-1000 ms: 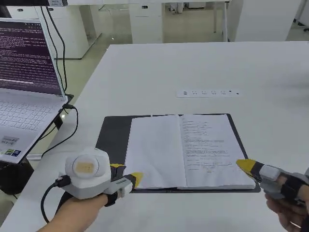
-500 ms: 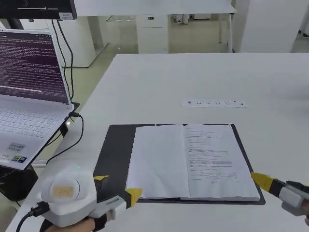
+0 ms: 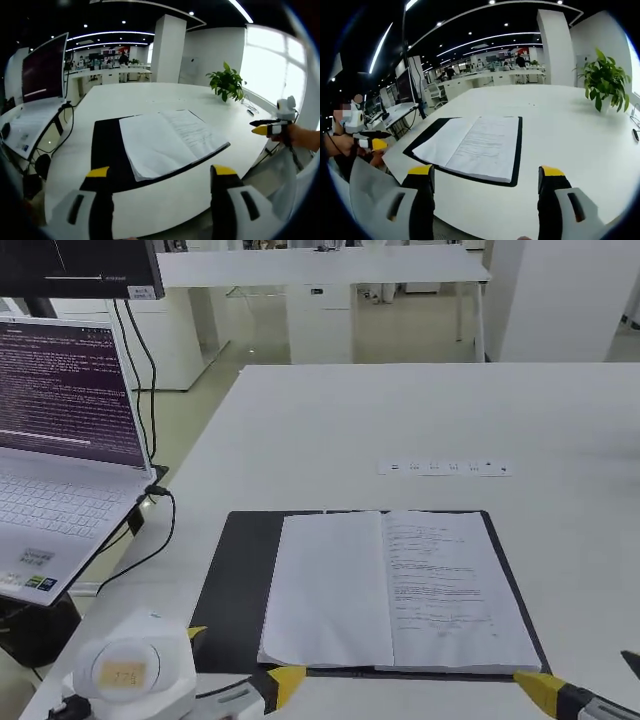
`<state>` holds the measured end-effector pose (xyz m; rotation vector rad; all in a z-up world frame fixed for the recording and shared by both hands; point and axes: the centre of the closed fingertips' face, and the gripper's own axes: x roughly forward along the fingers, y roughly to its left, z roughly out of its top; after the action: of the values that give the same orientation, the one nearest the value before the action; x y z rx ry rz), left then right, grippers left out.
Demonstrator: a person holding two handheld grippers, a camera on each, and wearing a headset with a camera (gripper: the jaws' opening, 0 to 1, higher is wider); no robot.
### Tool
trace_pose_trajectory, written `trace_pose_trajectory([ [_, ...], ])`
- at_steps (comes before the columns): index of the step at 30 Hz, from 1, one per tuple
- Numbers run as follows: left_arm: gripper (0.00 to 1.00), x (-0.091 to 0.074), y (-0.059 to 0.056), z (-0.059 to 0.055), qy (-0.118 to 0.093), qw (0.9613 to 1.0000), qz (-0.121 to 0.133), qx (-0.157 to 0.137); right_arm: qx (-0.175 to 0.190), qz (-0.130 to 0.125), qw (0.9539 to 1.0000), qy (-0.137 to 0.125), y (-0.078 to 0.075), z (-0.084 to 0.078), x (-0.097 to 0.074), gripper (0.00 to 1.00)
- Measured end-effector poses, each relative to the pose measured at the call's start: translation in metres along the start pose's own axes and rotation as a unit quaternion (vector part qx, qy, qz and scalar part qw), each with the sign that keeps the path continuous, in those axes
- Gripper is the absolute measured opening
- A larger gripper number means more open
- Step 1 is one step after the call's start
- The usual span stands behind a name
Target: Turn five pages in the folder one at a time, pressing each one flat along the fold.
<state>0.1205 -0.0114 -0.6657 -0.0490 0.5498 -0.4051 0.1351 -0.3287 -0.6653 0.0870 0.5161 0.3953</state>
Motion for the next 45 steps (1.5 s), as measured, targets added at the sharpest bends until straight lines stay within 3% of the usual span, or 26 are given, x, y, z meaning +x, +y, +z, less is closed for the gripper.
trace_pose_trajectory([
  [6, 0.88, -0.001, -0.002, -0.003, 0.009, 0.9999, 0.003, -0.005, 0.007, 0.001, 1.0000, -0.007, -0.002, 0.001, 0.000, 0.95],
  [11, 0.85, -0.003, -0.002, -0.005, 0.016, 0.9999, 0.003, 0.006, 0.010, -0.001, 0.9999, 0.010, -0.004, -0.010, 0.000, 0.96],
  [16, 0.86, -0.003, -0.003, -0.004, 0.021, 0.9997, 0.002, 0.010, 0.020, 0.000, 0.9998, -0.005, -0.001, -0.003, 0.000, 1.00],
  [23, 0.89, 0.001, -0.004, 0.000, 0.021, 0.9997, 0.001, 0.012, 0.017, -0.002, 0.9998, -0.007, -0.003, 0.000, -0.001, 1.00],
  [29, 0.94, 0.010, -0.006, -0.003, 0.030, 0.9994, 0.004, 0.017, 0.025, -0.008, 0.9997, -0.001, -0.010, -0.009, -0.004, 1.00],
  [36, 0.99, 0.024, -0.012, -0.003, 0.039, 0.9990, 0.007, 0.020, 0.037, -0.012, 0.9992, 0.001, -0.017, -0.015, -0.006, 0.99],
  [45, 0.99, 0.042, -0.036, 0.004, 0.045, 0.9985, -0.015, 0.029, 0.036, -0.004, 0.9994, 0.000, -0.017, -0.010, -0.004, 0.99],
])
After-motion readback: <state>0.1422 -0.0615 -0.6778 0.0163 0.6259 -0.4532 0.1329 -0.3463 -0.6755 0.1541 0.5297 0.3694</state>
